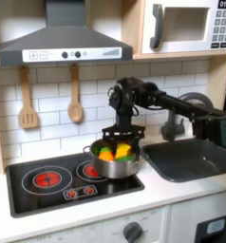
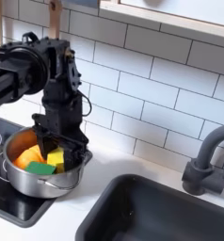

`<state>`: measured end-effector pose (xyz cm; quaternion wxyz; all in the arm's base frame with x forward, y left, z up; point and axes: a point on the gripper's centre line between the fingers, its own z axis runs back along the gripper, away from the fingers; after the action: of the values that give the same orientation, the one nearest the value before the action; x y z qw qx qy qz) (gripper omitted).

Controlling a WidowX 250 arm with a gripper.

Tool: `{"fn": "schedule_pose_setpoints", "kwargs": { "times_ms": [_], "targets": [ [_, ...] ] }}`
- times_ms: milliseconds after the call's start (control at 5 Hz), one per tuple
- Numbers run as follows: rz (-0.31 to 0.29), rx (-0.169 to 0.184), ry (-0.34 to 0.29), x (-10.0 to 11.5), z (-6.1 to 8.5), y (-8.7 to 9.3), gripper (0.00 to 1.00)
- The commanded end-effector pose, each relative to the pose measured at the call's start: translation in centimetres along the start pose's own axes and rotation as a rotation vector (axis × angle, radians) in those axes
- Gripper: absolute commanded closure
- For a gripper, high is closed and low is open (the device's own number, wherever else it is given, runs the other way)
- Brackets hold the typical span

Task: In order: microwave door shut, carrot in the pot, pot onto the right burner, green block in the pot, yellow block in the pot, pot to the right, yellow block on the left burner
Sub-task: 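Take the yellow block out of the pot and put it on the left burner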

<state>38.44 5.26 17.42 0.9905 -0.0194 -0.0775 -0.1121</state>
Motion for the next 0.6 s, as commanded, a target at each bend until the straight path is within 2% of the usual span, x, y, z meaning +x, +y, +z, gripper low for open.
{"fn": "schedule_pose_setpoints", "kwargs": {
  "times_ms": [0, 400],
  "targets": [
    [0.053, 0.023, 0.006, -0.7, 2.8, 1.2, 1.0],
    [0.15, 0.082, -0.04, -2.2, 6.4, 3.6, 1.0]
  ]
}}
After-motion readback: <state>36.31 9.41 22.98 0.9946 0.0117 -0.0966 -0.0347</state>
